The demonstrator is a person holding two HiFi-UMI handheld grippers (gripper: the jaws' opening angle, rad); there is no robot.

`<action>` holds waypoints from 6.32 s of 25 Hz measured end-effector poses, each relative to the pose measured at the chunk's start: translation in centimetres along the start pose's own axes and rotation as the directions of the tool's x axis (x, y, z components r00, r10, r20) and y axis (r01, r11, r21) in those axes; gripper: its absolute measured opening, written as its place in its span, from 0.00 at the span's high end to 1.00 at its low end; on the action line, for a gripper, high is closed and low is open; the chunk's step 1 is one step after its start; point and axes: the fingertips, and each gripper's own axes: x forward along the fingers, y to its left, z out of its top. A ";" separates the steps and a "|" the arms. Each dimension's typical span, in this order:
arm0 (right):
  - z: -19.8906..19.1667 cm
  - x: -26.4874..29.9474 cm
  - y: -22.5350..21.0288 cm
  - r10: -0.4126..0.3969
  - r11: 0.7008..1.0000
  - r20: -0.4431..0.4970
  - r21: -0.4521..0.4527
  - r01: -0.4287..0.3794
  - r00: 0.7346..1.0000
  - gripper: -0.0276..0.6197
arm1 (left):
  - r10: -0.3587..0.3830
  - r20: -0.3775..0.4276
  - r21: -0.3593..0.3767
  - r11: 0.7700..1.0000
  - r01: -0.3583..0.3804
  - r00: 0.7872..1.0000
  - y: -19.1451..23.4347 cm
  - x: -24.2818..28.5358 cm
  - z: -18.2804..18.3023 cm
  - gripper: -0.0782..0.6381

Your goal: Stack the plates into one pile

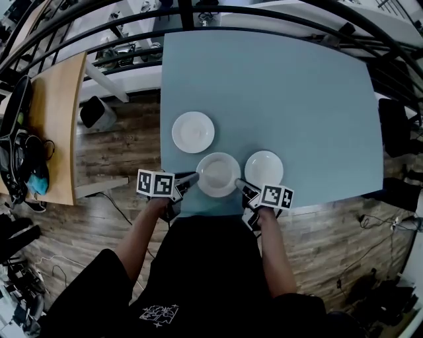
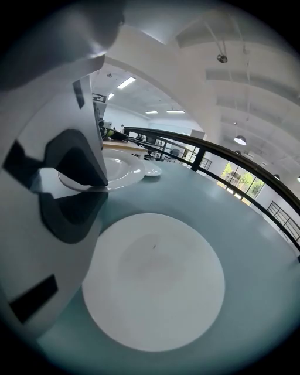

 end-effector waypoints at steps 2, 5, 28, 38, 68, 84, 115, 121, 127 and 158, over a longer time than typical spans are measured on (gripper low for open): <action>0.6 -0.9 -0.3 -0.001 1.000 0.024 0.004 0.001 1.000 0.91 | -0.009 -0.009 0.018 1.000 0.009 1.000 -0.9 0.8 0.4 0.85; 1.5 -2.6 -1.2 -0.010 1.000 0.056 0.013 0.010 0.998 0.91 | -0.019 -0.025 0.036 0.999 0.020 0.999 -2.3 2.5 0.7 0.85; 6.4 -11.3 -8.6 -0.058 0.995 0.167 0.086 0.044 0.984 0.91 | -0.023 -0.136 0.095 0.995 0.036 0.990 -8.4 13.6 0.8 0.85; 7.2 -12.8 -11.2 -0.089 0.992 0.156 0.099 0.074 0.984 0.91 | 0.029 -0.162 0.098 0.995 -0.013 0.986 -8.9 16.6 0.1 0.85; 8.5 -12.5 -12.0 -0.316 0.914 0.103 -0.233 0.331 0.943 0.87 | 0.234 -0.173 0.192 0.961 -0.200 0.957 -8.1 17.9 -0.1 0.85; 8.2 -12.6 -11.7 -0.467 0.764 0.087 -0.462 0.451 0.880 0.84 | 0.263 -0.206 0.265 0.942 -0.205 0.943 -8.4 17.4 -0.9 0.84; 9.9 -12.1 -4.8 -0.369 0.758 0.198 -0.502 0.417 0.908 0.94 | 0.282 -0.030 0.241 0.933 -0.267 0.959 -5.9 10.8 3.5 0.86; 8.7 -7.6 -0.2 -0.205 0.843 0.138 -0.479 0.246 0.969 0.95 | 0.246 0.031 0.227 0.942 -0.247 0.969 -5.0 7.8 4.9 0.87; 7.4 -2.9 2.8 -0.162 0.860 0.100 -0.474 0.190 0.982 0.95 | 0.244 0.101 0.173 0.950 -0.259 0.964 -2.0 3.9 6.0 0.87; 6.2 8.9 5.5 -0.116 0.934 -0.034 -0.344 0.097 0.993 0.94 | 0.270 0.154 -0.047 0.963 -0.266 0.950 7.8 -2.5 8.7 0.87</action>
